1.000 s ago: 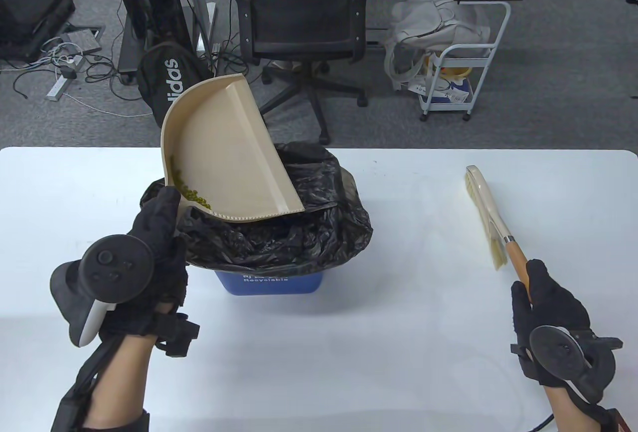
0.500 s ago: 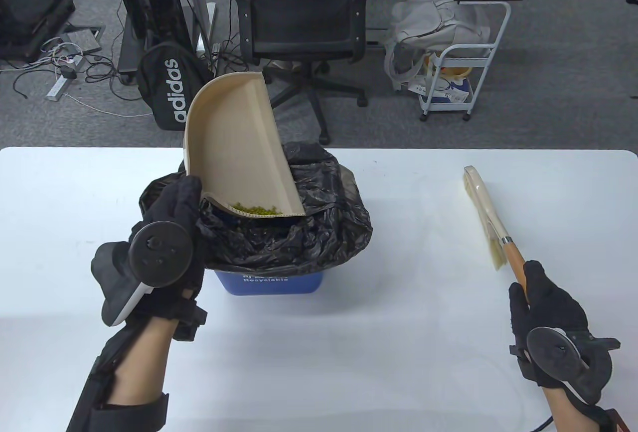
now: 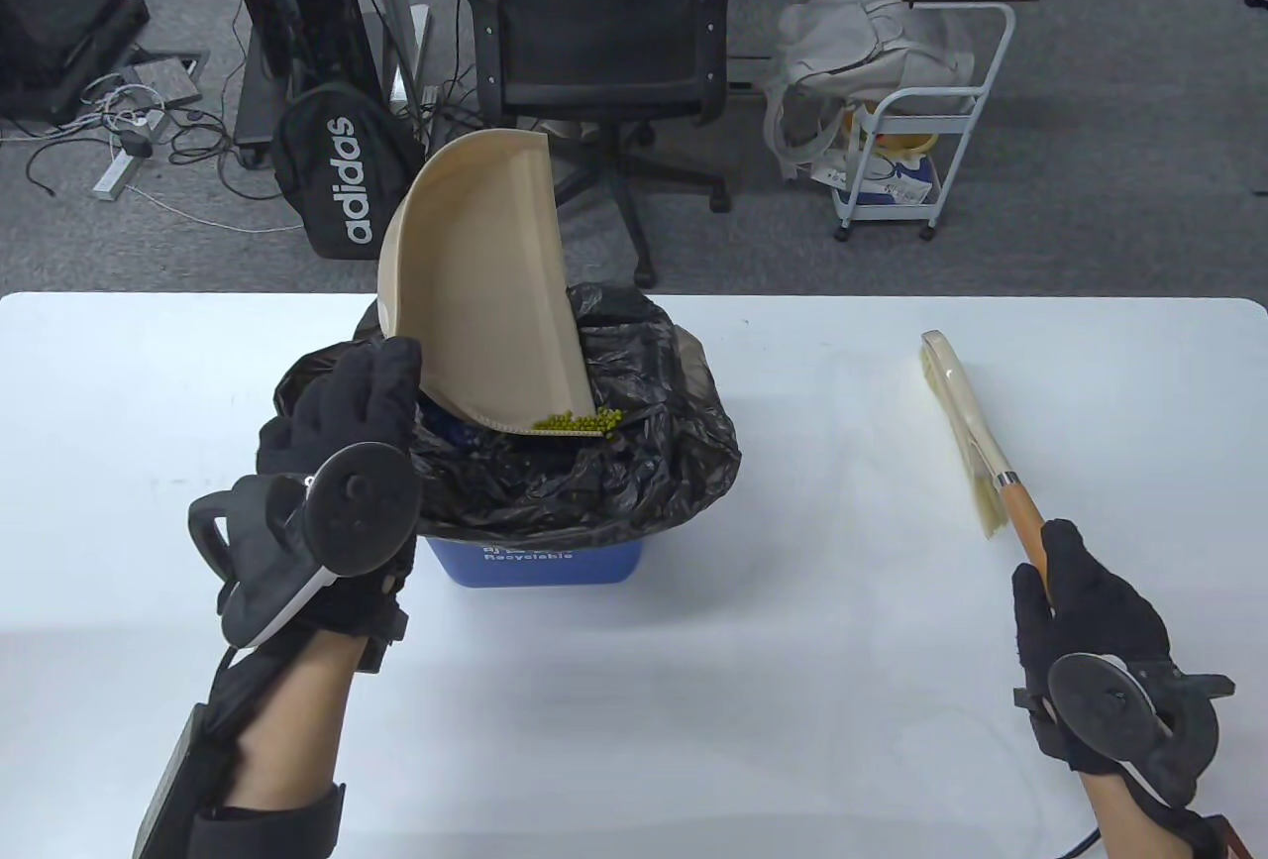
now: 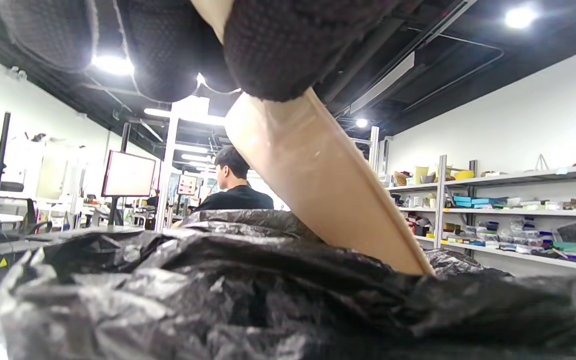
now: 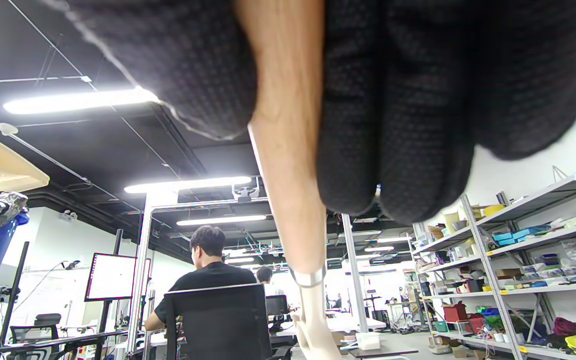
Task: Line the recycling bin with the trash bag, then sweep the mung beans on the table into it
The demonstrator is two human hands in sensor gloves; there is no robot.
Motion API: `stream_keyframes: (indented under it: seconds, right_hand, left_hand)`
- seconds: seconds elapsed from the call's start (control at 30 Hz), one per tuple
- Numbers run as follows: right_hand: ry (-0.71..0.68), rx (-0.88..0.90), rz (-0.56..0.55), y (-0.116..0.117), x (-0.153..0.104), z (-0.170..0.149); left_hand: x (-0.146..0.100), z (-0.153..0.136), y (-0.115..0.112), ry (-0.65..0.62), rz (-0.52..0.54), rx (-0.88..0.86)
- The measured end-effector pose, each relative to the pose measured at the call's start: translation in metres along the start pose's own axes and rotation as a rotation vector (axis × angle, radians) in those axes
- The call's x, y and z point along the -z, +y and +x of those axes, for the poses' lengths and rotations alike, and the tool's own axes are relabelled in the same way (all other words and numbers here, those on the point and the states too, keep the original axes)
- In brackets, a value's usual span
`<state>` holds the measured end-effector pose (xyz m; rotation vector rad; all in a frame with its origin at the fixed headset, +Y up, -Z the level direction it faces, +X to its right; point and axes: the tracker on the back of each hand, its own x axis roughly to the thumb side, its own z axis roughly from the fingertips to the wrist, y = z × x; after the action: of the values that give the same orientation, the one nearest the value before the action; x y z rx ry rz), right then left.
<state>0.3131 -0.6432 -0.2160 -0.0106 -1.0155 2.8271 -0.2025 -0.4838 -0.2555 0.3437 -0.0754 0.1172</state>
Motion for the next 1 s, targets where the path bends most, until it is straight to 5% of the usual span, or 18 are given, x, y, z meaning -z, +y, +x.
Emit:
stream_keyframes:
  seconds: [1.0]
  right_hand:
    - [-0.016, -0.011, -0.003, 0.000, -0.003, 0.002]
  left_hand:
    - [-0.019, 0.071, 0.011, -0.188, 0.178, 0.613]
